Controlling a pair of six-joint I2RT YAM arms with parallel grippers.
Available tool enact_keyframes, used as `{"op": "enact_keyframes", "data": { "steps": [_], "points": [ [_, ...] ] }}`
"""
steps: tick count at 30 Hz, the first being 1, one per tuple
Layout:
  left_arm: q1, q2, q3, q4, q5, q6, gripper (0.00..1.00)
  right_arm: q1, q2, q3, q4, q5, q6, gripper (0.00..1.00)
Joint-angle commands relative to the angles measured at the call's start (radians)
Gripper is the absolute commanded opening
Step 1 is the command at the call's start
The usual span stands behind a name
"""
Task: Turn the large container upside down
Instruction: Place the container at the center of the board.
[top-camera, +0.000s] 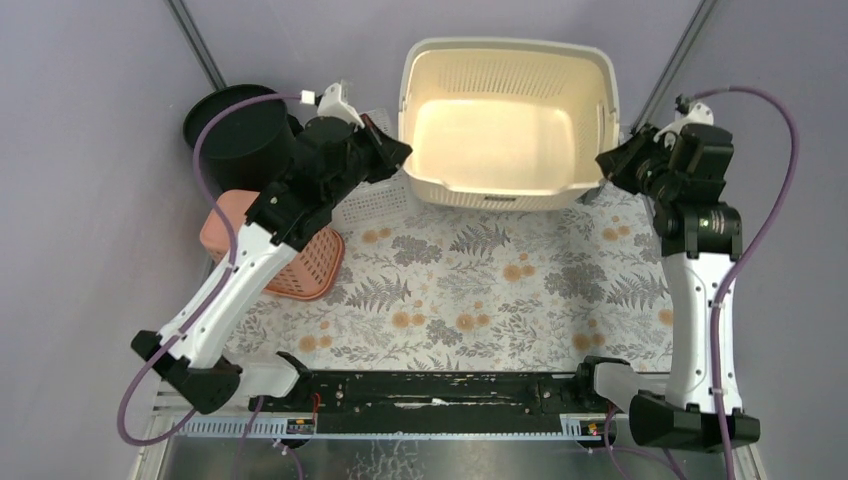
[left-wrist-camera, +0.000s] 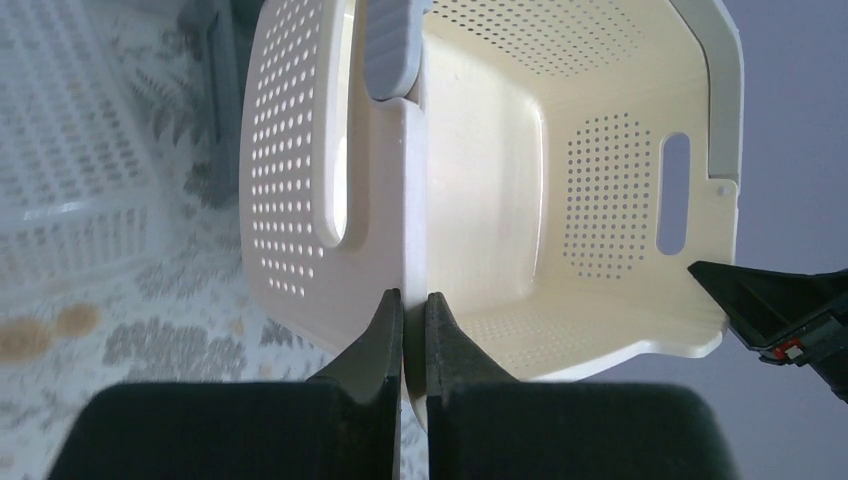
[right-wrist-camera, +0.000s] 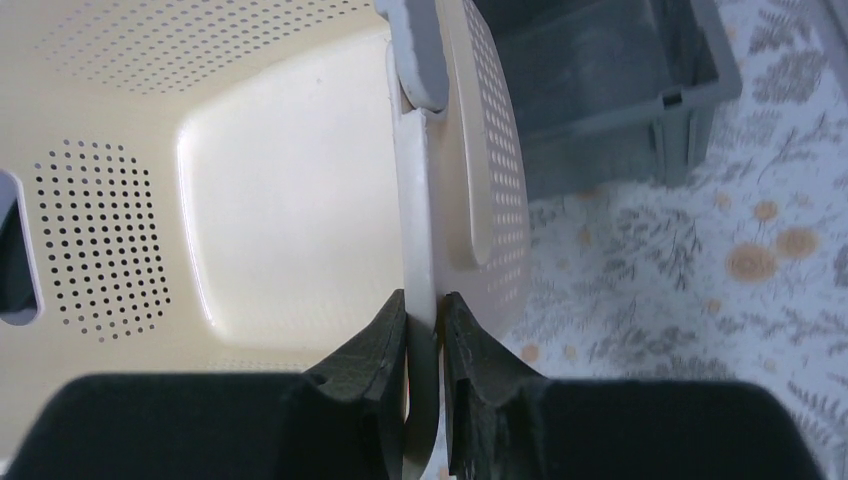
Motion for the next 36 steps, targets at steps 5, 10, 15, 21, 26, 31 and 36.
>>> {"op": "enact_keyframes", "data": {
  "steps": [5, 10, 15, 21, 26, 31, 36],
  "points": [
    [-0.098, -0.217, -0.255, 0.005, 0.146, -0.099, 0.0, 0.055, -0.236, -0.249, 0.015, -0.258, 0.072, 0.0],
    [-0.159, -0.322, -0.46, 0.006, 0.101, -0.169, 0.0, 0.056, -0.346, -0.413, -0.01, -0.28, 0.064, 0.0],
    [-0.196, -0.408, -0.63, 0.006, 0.062, -0.224, 0.0, 0.056, -0.43, -0.582, 0.0, -0.297, 0.069, 0.0],
    [-0.201, -0.477, -0.728, -0.04, 0.036, -0.236, 0.0, 0.059, -0.47, -0.669, -0.001, -0.321, 0.057, 0.0],
    [-0.201, -0.533, -0.809, -0.077, 0.008, -0.266, 0.0, 0.069, -0.493, -0.746, 0.009, -0.335, 0.049, 0.01],
    [-0.201, -0.544, -0.864, -0.07, 0.022, -0.292, 0.16, 0.069, -0.501, -0.794, 0.014, -0.339, 0.035, 0.13],
    [-0.201, -0.546, -0.867, -0.082, 0.037, -0.289, 0.42, 0.07, -0.474, -0.767, -0.015, -0.328, 0.013, 0.41]
  ]
}}
